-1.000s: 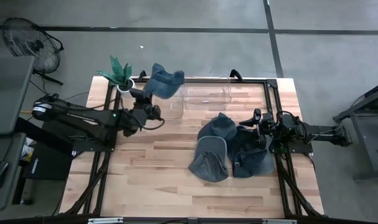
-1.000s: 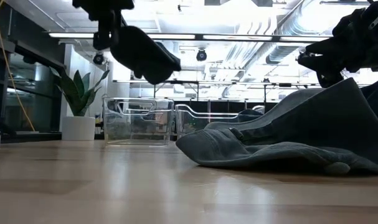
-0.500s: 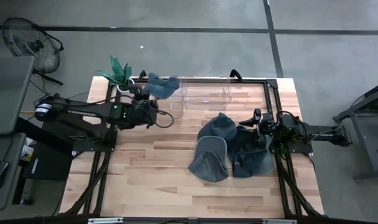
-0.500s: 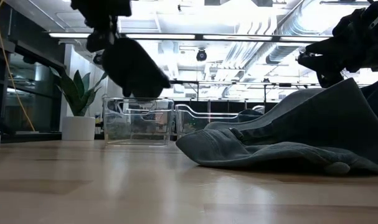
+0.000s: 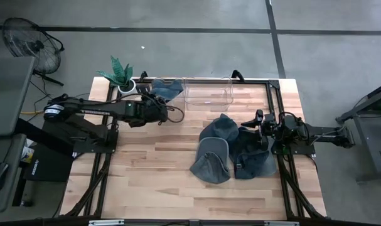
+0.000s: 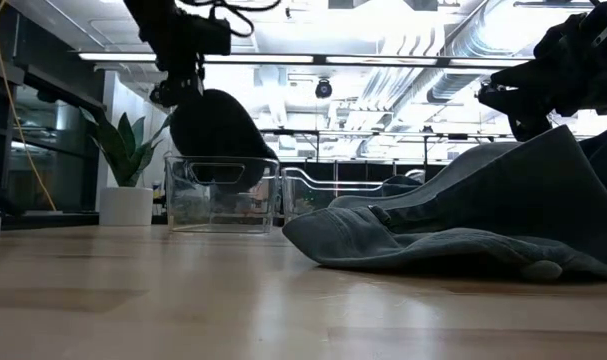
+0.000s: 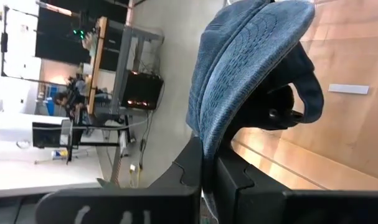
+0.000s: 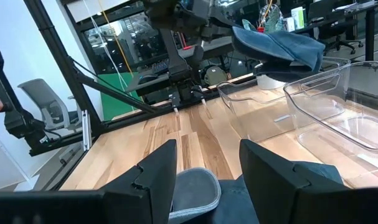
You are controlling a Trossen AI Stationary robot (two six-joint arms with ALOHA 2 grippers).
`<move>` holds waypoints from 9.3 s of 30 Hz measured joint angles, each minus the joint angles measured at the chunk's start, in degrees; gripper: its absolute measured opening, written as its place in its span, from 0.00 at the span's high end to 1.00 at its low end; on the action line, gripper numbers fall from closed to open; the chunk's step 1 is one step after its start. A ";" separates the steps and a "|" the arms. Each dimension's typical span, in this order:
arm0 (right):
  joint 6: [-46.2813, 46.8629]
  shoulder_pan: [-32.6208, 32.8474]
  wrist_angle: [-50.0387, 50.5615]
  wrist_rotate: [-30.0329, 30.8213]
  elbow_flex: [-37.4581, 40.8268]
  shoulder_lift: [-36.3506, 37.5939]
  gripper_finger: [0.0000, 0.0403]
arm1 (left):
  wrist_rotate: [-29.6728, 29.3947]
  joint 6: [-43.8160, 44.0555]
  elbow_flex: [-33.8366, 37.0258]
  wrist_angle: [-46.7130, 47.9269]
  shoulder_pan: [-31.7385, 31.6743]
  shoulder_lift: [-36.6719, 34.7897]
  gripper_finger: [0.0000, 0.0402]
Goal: Pick & Place hat
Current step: Put the left blue cap into the left transparent bin, then put the left gray cap into the right transparent bin
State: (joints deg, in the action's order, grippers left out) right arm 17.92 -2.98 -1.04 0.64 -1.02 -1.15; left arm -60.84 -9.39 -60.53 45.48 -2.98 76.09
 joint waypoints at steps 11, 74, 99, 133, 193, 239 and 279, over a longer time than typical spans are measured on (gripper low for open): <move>0.01 0.02 -0.02 0.00 -0.02 0.00 0.58 | 0.45 5.26 0.00 -1.48 -2.43 5.31 0.98; 0.01 0.00 -0.02 0.00 -0.01 -0.02 0.58 | -1.23 38.11 0.09 6.27 -2.27 5.52 0.99; 0.01 0.02 -0.04 0.00 0.00 -0.02 0.58 | 4.22 28.48 0.09 7.59 -2.29 14.03 0.99; 0.01 0.00 -0.02 -0.02 -0.01 -0.02 0.58 | 10.94 7.66 -3.64 9.78 -1.73 15.09 0.49; 0.01 0.00 -0.04 0.00 -0.01 0.00 0.58 | 60.41 27.85 7.23 -46.42 8.58 15.05 0.48; 0.01 0.01 0.25 -0.07 -0.01 -0.04 0.58 | 64.91 48.72 8.79 -69.91 6.90 32.77 0.49; 0.01 0.01 0.26 0.00 -0.02 -0.06 0.58 | 71.67 29.62 8.90 -62.25 7.17 22.67 0.98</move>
State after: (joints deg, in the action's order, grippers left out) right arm 17.93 -2.98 -0.78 0.64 -1.04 -1.20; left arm 10.82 20.23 -51.64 -16.76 4.19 98.76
